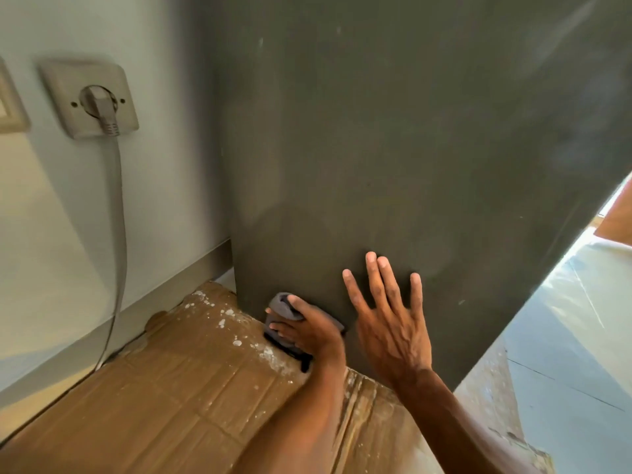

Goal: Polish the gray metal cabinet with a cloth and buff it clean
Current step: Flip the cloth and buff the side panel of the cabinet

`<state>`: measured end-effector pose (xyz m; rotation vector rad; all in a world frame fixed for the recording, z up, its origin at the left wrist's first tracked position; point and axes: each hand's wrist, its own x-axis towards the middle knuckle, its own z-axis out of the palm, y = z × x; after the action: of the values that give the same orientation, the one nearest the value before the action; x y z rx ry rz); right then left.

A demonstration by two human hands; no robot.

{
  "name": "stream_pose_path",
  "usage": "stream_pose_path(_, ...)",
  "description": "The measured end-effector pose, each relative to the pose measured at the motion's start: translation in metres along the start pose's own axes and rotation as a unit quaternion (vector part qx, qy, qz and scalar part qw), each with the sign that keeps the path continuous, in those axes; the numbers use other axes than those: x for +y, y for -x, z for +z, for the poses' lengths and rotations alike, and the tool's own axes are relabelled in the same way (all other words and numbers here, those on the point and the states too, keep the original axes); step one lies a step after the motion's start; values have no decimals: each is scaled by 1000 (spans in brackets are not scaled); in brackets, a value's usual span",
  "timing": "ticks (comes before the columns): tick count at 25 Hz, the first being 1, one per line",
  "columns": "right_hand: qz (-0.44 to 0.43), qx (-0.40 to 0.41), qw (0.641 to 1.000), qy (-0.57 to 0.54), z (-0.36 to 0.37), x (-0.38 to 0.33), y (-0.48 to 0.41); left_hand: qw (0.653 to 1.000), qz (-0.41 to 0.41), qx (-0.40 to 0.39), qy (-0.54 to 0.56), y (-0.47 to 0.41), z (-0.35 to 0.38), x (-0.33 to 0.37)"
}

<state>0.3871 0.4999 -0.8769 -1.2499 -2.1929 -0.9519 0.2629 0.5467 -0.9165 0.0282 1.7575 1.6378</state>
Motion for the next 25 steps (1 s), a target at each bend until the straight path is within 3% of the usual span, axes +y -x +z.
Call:
stream_pose_path(5,-20,9,999,25,9,-8,-13,997,71,34,9,-69,-19,49)
stream_pose_path(12,-48,18,998,30,-18,-13,-75,973,230,25,-8,-42,-17,110)
stream_pose_path(20,-78,26,995,63,-85,6,-168,961,277,-21,-17,12,-9,201)
stream_pose_path(25,-68,54,994,68,-138,38,-215,958,285,1,8,65,-1,294)
